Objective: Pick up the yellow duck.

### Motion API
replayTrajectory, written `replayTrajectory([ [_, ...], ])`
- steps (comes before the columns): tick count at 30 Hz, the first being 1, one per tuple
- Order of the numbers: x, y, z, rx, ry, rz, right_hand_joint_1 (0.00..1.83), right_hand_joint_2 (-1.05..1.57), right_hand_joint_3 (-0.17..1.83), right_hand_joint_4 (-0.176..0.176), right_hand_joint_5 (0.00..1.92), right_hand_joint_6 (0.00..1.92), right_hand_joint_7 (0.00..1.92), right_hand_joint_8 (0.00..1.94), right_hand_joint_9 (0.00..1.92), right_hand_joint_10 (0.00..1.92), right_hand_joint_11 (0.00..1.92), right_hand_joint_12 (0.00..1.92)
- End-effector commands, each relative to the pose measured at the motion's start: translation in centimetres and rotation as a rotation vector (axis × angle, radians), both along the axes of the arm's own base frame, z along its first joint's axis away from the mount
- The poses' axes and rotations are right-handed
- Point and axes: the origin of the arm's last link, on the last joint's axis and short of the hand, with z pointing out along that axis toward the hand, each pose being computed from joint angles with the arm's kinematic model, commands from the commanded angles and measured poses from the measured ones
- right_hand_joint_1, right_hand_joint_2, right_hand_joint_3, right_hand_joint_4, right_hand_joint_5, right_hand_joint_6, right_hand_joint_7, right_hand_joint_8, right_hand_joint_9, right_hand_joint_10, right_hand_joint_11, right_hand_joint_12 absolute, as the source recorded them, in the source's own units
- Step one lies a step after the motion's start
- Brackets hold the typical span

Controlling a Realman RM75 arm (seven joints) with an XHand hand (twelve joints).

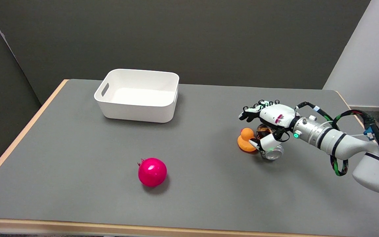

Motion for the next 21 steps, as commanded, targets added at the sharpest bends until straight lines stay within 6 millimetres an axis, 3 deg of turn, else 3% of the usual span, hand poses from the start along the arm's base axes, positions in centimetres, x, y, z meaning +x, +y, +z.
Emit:
replayTrajectory([
  [1, -1.5, -0.2, -0.4, 0.003, -0.026, -0.02, 0.75, 0.66, 0.92, 0.036, 0.35, 0.67, 0.47, 0.62, 0.3, 0.78, 0.08, 1.19],
  [10, -1.5, -0.2, -0.9, 0.025, -0.037, -0.01, 0.77, 0.7, 0.9, 0.066, 0.41, 0.89, 0.51, 0.63, 0.31, 0.79, 0.1, 1.19],
  [15, -1.3, -0.2, -1.3, 0.037, -0.047, 0.002, 0.81, 0.74, 0.86, 0.073, 0.5, 1.1, 0.58, 0.77, 0.36, 0.83, 0.11, 1.2],
  [17, -1.2, -0.2, -1.4, 0.042, -0.049, 0.005, 0.87, 1.09, 0.4, 0.126, 0.65, 1.5, 0.64, 0.99, 0.42, 0.91, 0.15, 1.23],
  [19, -1.2, -0.2, -1.6, 0.047, -0.051, 0.007, 0.87, 1.11, 0.38, 0.15, 0.67, 1.52, 0.66, 1.06, 0.45, 0.93, 0.18, 1.24],
  [21, -1.1, -0.2, -1.7, 0.052, -0.053, 0.011, 0.88, 1.09, 0.41, 0.151, 0.68, 1.51, 0.68, 1.14, 0.48, 0.97, 0.19, 1.26],
])
